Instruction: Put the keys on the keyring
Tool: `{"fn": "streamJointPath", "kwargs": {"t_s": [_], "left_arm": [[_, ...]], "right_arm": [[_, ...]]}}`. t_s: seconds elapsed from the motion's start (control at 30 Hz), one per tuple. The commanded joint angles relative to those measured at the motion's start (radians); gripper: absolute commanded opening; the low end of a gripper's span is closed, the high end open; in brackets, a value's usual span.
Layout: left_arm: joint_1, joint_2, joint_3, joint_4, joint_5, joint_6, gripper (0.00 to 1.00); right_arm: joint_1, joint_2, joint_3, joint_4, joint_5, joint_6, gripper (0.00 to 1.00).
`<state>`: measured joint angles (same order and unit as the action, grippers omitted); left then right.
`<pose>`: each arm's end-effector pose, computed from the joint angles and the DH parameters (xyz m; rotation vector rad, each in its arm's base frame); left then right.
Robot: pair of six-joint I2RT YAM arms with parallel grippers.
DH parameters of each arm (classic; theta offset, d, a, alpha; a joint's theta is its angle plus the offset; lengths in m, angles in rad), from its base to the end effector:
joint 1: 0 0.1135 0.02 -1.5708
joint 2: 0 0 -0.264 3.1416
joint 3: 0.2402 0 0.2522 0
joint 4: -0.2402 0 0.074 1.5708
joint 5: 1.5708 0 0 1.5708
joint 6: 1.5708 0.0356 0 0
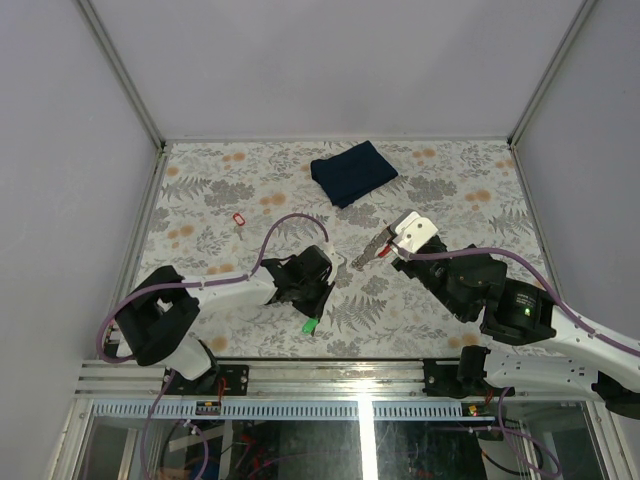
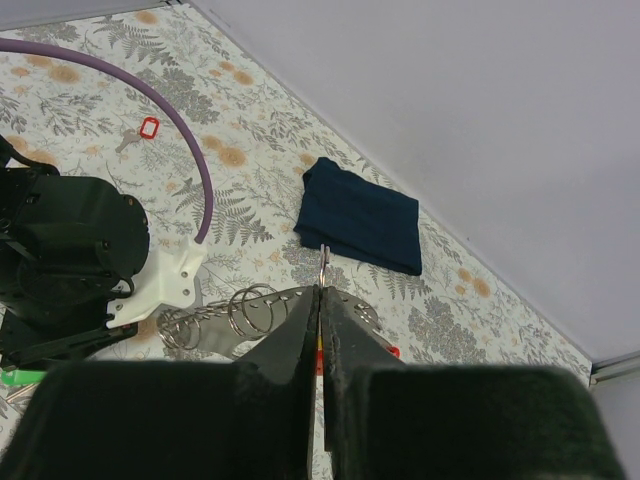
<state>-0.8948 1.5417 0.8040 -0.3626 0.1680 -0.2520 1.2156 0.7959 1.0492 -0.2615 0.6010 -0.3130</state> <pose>0.1727 -0.2248 0.1598 0.9323 2.6224 -0.5587 0.0748 0.1437 0.4207 -0.7111 1.4135 0.2325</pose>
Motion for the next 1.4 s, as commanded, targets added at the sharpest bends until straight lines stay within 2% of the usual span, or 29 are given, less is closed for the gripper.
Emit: {"fn": "streamJointPath", "kwargs": {"t_s": [0.0,0.3,0.43,0.63,0.8,1.13,1.37], "left_arm": [[0.0,0.0,0.025,-0.023,0.017,0.007,0.16],[-0.003,-0.002,0.029,-0.041,0.012,0.007,0.19],[-0.003,-0.002,0.034,-0.047,0.011,0.01,0.14],[-0.003,-0.007,0.04,-0.051,0.008,0.011,0.0],[-0.002,-0.055,0.031,-0.016,0.005,0.015,0.0],[0.011,-0.284,-0.049,0.14,-0.001,0.019,0.0],[0.01,-0.57,-0.145,0.295,-0.039,0.054,0.0]], "right_arm": [[0.006,-0.007,0.007,0.042,0.004,0.013,0.02],[0.006,-0.005,0.003,0.044,0.002,0.012,0.02],[0.006,-0.006,0.002,0.044,0.004,0.012,0.02],[0.005,-0.004,-0.001,0.05,0.004,0.01,0.02],[0.005,-0.002,-0.001,0.046,0.0,0.01,0.01],[0.006,0.015,0.012,0.016,-0.042,-0.001,0.0],[0.005,0.048,0.07,-0.035,-0.159,-0.001,0.0]]}}
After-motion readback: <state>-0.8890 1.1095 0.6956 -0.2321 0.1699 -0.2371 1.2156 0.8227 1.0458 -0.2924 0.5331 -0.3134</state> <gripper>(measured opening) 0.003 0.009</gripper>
